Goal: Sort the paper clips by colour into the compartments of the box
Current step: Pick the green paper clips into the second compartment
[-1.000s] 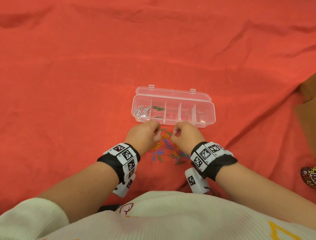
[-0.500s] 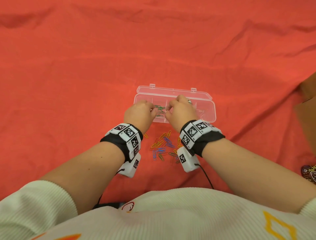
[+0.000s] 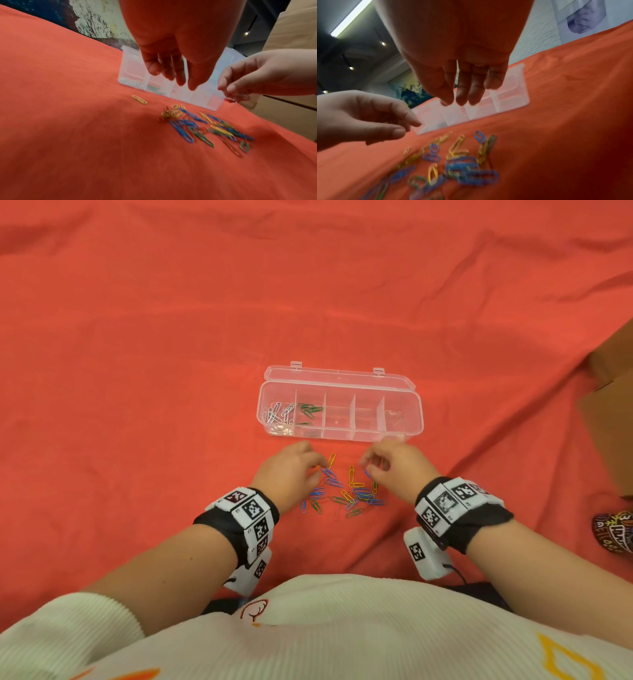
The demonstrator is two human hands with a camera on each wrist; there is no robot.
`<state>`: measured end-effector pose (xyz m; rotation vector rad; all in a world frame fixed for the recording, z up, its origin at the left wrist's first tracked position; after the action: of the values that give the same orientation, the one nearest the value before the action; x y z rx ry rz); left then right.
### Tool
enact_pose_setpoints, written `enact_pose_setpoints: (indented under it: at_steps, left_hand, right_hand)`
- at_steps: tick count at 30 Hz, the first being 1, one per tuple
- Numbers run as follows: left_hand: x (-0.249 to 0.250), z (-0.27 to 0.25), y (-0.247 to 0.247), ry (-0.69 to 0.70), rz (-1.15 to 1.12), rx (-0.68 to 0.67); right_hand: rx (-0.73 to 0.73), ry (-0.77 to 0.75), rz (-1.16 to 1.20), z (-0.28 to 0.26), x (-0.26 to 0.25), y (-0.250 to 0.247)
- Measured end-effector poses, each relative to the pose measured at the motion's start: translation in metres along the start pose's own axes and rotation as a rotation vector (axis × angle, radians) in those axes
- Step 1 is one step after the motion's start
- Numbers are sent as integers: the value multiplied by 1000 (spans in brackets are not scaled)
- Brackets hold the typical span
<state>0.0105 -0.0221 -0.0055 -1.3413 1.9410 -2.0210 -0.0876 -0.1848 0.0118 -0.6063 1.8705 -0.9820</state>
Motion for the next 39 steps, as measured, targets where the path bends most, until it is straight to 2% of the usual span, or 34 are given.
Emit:
enact_pose_setpoints:
  at_steps: [2, 4, 7, 14, 19, 23, 27, 30, 33, 39]
  left_hand:
    - [3, -5, 13, 15, 14, -99]
    - [5, -8, 22, 18, -9, -132]
    - [11, -9, 31, 27, -5, -160]
    - [15, -8, 50, -24, 41, -157]
    - [18, -10, 52, -45, 14, -139]
    - [20, -14, 49, -41, -48, -134]
    - [14, -18, 40, -103, -138, -69]
    - [2, -22, 34, -175, -209, -57]
    - [-9, -27, 27, -193, -230, -117]
    - [-16, -29, 22, -120, -115, -232]
  right_hand:
    - [-99, 41, -47, -8, 11, 12]
    - [-160, 94, -87, -15, 21, 23]
    - [-173, 174, -78, -22, 32, 33]
    - [-194, 215, -67, -28, 45, 43]
    - [-138, 210, -63, -30, 47, 33]
    - [-21, 289, -81, -28, 53, 25]
    - [35, 231, -65, -22, 52, 25]
    - [8, 170, -59, -17, 48, 29]
    - [-26, 151, -55, -13, 47, 31]
    - [-80, 152, -85, -7, 51, 29]
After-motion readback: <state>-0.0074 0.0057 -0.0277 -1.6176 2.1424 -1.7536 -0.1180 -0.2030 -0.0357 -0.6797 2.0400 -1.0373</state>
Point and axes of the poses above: each hand's wrist, its own z-axis towards the middle knuckle, its own y-axis out of the palm, x = y × z, the point moved 3 cm from there along z, towards the middle knuckle, and after that the axes turned 4 degrees about x, right-handed, at the moved point
